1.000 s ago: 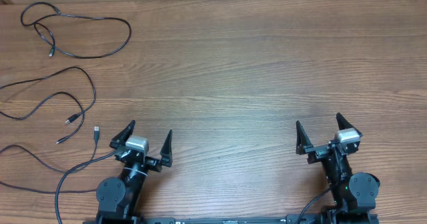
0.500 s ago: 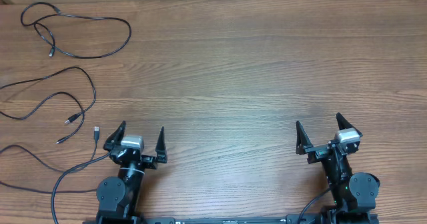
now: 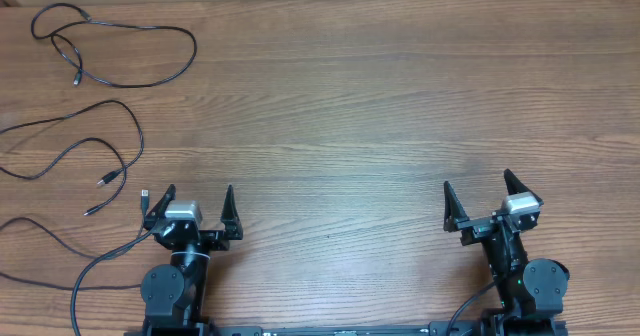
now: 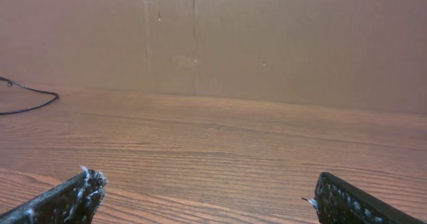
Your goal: Untangle cables
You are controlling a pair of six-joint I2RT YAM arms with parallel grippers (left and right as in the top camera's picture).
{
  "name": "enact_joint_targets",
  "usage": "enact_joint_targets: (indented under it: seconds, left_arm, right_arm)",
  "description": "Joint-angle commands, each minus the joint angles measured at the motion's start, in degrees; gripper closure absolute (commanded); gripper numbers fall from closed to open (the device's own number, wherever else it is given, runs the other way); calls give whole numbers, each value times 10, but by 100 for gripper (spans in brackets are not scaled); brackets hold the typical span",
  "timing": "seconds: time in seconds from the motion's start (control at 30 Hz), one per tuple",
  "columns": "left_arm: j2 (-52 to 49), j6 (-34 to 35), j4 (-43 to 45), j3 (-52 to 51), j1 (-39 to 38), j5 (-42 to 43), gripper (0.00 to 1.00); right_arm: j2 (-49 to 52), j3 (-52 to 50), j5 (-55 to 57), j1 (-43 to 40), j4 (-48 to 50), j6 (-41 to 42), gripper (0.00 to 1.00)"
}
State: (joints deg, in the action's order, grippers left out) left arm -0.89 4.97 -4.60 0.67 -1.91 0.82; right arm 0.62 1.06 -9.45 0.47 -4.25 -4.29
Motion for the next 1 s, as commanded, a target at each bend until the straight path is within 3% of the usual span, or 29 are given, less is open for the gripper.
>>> enact_joint_targets:
  seconds: [0.0,0.33,0.53,0.7,0.97]
  left_arm:
    - [7,-22,0,-4,8,-2,1]
    - [7,-52,0,-4,12,-10,0]
    - [7,-4,2,-5,12,-38,0]
    - [7,-51,1,-4,12,-22,0]
    - [7,-48,1,-4,11,-8,1]
  right_arm:
    - [-5,-6,4,2,3,-1,0]
    - [-5,-6,4,2,3,-1,0]
    - [-5,-6,4,2,3,-1,0]
    - [-5,-6,4,2,3,-1,0]
    - [-5,-6,4,2,3,-1,0]
